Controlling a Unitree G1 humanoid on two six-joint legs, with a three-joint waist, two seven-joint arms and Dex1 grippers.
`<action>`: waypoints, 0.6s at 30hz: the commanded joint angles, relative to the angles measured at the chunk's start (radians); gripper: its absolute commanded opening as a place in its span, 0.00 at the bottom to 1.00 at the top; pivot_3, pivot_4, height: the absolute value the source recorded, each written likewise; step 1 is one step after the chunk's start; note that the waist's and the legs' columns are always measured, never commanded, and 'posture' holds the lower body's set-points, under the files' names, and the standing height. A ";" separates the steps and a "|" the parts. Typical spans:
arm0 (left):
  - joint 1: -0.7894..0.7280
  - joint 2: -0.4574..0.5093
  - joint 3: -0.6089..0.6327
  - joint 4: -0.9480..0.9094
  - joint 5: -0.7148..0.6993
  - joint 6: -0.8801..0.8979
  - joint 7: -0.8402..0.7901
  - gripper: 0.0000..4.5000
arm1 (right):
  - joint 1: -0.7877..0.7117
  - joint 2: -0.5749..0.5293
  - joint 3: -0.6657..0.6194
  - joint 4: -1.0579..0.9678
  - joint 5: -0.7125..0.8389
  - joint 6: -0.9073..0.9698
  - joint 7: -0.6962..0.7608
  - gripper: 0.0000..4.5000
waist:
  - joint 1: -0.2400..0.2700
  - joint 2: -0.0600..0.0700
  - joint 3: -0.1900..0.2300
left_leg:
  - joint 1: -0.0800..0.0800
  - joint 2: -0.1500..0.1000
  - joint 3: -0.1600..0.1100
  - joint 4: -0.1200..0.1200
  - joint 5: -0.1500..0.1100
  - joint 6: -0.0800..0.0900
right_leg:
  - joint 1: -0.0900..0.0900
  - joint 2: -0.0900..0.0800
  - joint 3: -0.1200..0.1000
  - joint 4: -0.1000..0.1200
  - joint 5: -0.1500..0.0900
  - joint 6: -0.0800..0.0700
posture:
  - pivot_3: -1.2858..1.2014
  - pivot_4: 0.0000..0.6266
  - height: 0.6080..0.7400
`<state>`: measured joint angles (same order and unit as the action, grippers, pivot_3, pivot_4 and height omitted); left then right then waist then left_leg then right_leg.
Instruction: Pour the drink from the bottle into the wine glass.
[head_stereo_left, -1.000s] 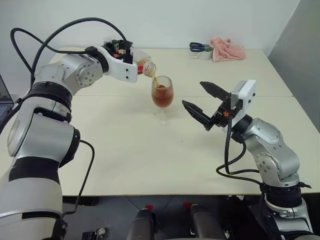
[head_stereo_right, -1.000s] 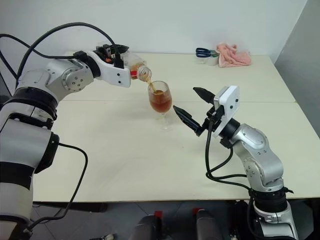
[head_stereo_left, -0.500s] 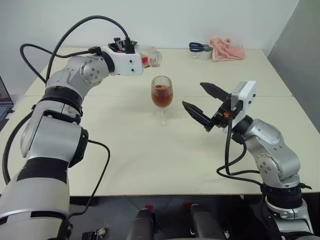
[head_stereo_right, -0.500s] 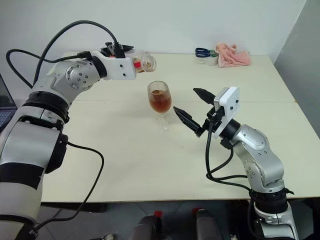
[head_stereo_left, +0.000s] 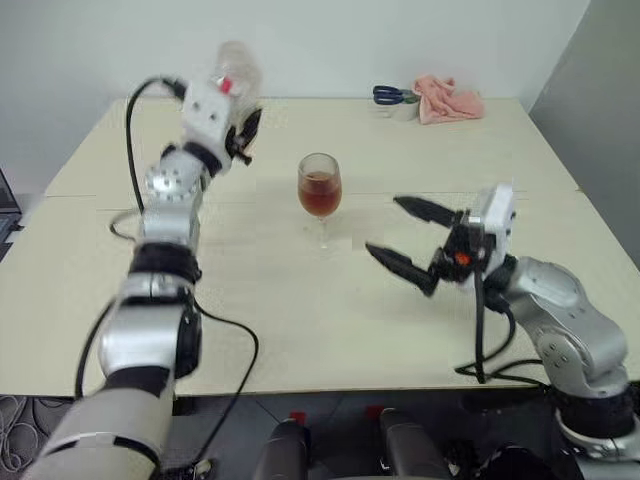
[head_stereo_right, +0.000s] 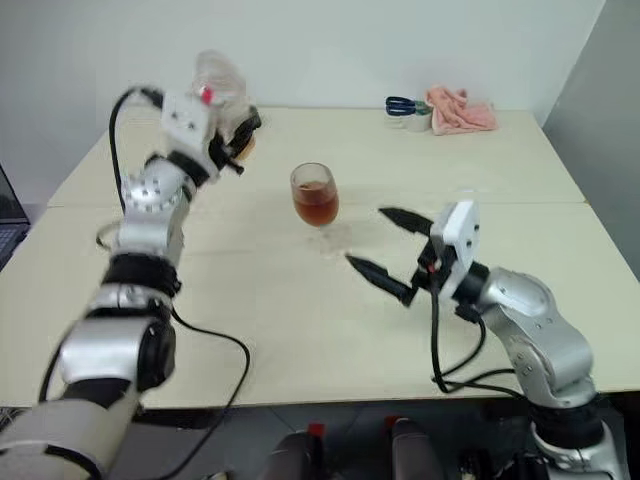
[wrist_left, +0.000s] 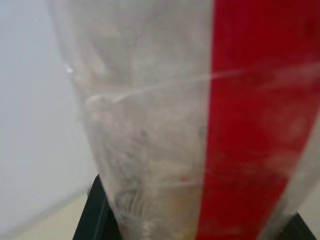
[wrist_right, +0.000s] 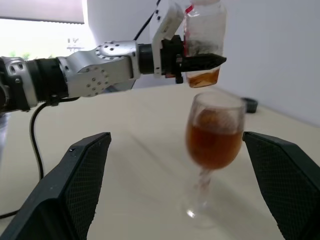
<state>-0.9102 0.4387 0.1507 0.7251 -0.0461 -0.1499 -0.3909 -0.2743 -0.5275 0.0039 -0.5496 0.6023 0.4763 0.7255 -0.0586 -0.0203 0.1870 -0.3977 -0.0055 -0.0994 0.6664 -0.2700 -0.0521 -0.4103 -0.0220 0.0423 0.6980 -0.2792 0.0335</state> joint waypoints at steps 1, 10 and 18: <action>0.101 -0.034 0.068 -0.239 -0.068 0.141 0.105 0.36 | 0.023 -0.019 -0.010 -0.043 0.023 -0.034 0.057 1.00 | 0.001 0.000 0.000 | 0.000 0.000 0.000 0.000 0.000 0.000 | 0.000 0.000 0.000 0.000 0.000 0.000 | 0.52 0.24 1.00; 0.331 -0.092 0.138 -0.413 -0.148 0.235 0.167 0.36 | 0.041 -0.002 0.033 0.016 -0.037 -0.122 0.105 1.00 | 0.011 -0.001 -0.001 | 0.002 0.000 0.001 0.002 0.000 0.000 | 0.003 0.000 -0.001 0.000 0.000 0.001 | 0.52 0.24 1.00; 0.362 -0.107 0.149 -0.288 -0.170 0.148 0.145 0.36 | 0.014 0.029 0.043 0.044 -0.053 -0.132 0.091 1.00 | 0.021 -0.002 -0.001 | 0.003 0.000 0.002 0.001 0.000 0.000 | 0.004 0.000 -0.001 -0.001 0.000 0.001 | 0.52 0.24 1.00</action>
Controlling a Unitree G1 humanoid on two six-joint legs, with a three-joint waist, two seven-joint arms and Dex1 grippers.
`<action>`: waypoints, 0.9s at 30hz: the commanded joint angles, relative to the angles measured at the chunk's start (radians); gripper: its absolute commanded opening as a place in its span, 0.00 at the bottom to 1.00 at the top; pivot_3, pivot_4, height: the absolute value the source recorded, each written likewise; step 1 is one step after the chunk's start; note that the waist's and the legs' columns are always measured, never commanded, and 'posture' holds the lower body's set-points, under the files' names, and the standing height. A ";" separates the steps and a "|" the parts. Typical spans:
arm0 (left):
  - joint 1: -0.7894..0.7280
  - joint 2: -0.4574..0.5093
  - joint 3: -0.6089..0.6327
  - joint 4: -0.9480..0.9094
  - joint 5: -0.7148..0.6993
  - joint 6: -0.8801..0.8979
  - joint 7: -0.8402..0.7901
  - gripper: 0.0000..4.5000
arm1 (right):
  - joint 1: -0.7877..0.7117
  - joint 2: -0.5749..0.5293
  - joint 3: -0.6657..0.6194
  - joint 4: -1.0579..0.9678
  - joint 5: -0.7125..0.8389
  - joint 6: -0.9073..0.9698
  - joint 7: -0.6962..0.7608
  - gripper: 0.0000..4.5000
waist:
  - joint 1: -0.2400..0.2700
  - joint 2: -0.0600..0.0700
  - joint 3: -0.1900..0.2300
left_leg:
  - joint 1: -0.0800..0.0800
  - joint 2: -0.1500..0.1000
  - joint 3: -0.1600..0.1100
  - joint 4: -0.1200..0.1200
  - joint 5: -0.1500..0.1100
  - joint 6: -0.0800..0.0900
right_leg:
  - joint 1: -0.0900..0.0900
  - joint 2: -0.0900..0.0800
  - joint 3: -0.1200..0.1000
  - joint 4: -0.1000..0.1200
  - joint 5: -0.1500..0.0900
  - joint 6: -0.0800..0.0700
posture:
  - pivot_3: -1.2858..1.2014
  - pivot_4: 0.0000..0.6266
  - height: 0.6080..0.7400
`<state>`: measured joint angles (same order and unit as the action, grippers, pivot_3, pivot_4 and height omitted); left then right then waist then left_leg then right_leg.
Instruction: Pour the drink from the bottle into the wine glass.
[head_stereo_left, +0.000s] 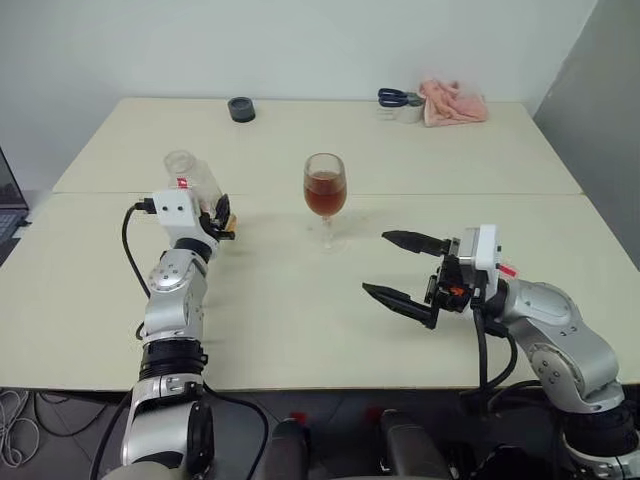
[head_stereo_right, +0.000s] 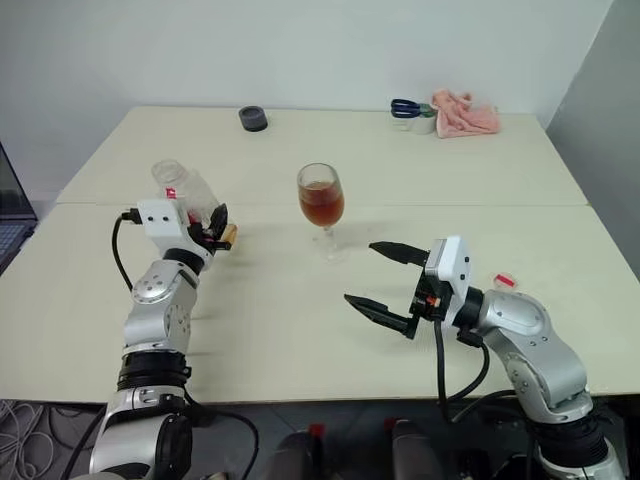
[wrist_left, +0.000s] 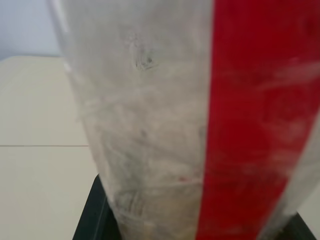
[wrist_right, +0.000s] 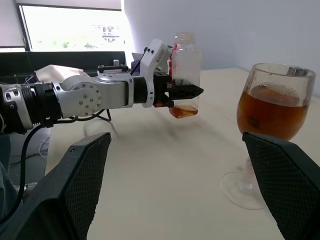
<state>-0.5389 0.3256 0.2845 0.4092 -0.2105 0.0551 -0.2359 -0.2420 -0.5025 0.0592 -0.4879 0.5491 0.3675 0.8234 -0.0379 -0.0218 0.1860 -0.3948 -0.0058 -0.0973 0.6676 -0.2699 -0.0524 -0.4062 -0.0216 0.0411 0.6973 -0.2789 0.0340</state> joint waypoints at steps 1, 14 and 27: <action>-0.011 0.007 0.011 0.047 -0.002 -0.071 -0.011 0.36 | -0.018 0.005 -0.013 -0.017 0.000 -0.023 -0.007 1.00 | 0.001 0.000 0.000 | 0.000 0.000 0.000 0.000 0.000 0.000 | 0.000 0.000 0.000 0.000 0.000 0.000 | 0.52 0.24 1.00; -0.021 -0.012 -0.015 0.210 0.016 -0.201 -0.010 0.75 | -0.021 0.023 -0.014 -0.021 -0.007 -0.004 -0.049 1.00 | 0.003 0.000 0.000 | 0.001 0.000 0.000 -0.001 0.000 0.000 | 0.000 0.000 0.000 0.000 0.000 0.000 | 0.52 0.24 1.00; 0.130 -0.055 -0.043 0.005 0.015 -0.101 0.030 0.99 | 0.049 0.023 -0.013 -0.049 -0.011 0.012 -0.088 1.00 | 0.004 0.000 -0.001 | 0.002 0.000 0.000 -0.002 0.000 0.000 | 0.001 0.000 0.001 -0.001 0.000 0.000 | 0.52 0.24 1.00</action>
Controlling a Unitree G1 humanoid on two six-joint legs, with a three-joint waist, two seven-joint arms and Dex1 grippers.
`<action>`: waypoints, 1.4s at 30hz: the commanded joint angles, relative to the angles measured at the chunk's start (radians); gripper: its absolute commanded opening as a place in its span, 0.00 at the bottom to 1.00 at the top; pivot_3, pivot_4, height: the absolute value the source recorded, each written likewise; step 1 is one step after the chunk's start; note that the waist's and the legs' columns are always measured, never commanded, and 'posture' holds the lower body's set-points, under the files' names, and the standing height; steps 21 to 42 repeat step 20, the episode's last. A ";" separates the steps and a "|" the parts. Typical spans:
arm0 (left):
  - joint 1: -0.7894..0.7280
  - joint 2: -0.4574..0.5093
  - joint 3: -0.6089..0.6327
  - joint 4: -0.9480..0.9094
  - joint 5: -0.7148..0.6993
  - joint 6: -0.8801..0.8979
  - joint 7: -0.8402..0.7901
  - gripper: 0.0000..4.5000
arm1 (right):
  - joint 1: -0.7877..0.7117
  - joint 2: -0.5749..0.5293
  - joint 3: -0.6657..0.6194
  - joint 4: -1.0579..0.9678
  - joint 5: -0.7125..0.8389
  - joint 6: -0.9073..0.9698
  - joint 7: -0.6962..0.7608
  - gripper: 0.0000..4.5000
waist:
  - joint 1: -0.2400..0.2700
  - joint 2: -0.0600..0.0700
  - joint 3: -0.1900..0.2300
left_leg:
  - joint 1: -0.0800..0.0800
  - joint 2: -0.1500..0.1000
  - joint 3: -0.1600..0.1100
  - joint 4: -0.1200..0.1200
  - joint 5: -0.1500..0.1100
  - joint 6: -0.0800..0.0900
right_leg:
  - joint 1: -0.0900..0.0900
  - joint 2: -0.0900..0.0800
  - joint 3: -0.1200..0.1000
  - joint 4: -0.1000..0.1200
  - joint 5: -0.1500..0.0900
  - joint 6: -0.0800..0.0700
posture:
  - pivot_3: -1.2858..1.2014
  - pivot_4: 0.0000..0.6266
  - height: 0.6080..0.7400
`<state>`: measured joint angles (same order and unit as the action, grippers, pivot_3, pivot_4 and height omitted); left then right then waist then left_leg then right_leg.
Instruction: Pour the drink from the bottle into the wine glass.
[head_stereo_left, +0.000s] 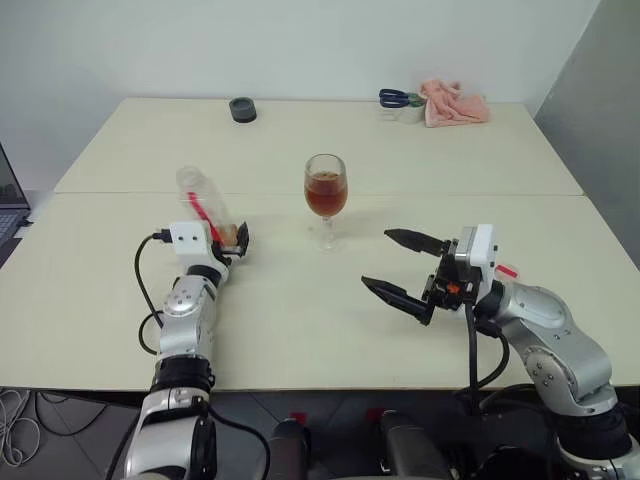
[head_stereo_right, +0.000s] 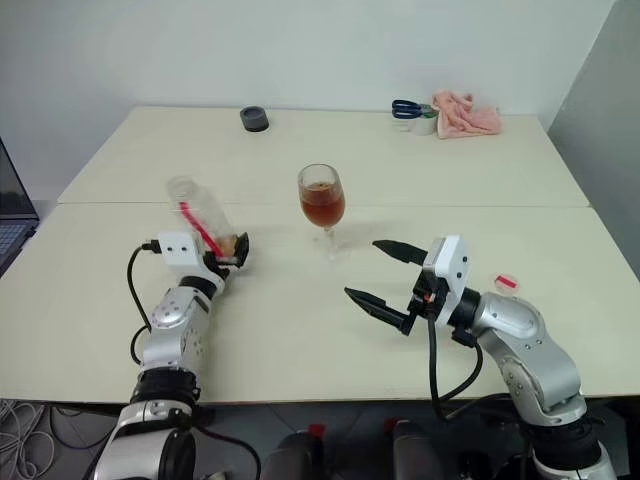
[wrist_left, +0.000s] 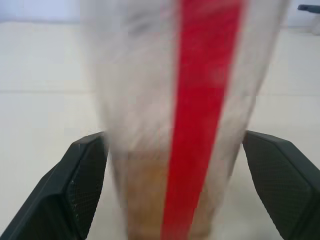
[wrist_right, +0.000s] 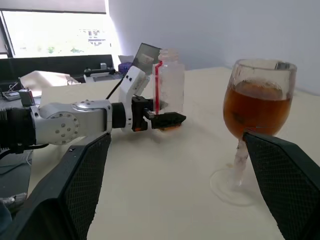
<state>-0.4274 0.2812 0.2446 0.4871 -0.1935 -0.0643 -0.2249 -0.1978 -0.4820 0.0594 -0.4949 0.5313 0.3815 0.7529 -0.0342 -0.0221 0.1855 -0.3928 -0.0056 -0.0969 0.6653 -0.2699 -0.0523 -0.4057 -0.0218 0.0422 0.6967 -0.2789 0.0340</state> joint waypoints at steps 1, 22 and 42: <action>0.029 -0.016 -0.004 -0.092 -0.002 0.028 0.025 0.99 | 0.008 0.005 -0.014 -0.043 0.007 0.000 -0.024 1.00 | 0.000 0.000 0.000 | 0.000 0.000 0.000 0.000 0.000 0.000 | 0.000 0.000 0.000 0.000 0.000 0.000 | 0.52 0.24 1.00; 0.533 -0.100 -0.109 -0.875 -0.006 0.436 0.113 0.99 | 0.273 0.041 -0.172 -0.064 -0.168 0.099 -0.419 1.00 | 0.002 0.000 -0.001 | 0.001 0.001 0.001 -0.002 0.000 0.000 | 0.002 0.000 0.001 -0.002 0.000 0.000 | 0.52 0.24 1.00; 0.533 -0.100 -0.109 -0.875 -0.006 0.436 0.113 0.99 | 0.273 0.041 -0.172 -0.064 -0.168 0.099 -0.419 1.00 | 0.002 0.000 -0.001 | 0.001 0.001 0.001 -0.002 0.000 0.000 | 0.002 0.000 0.001 -0.002 0.000 0.000 | 0.52 0.24 1.00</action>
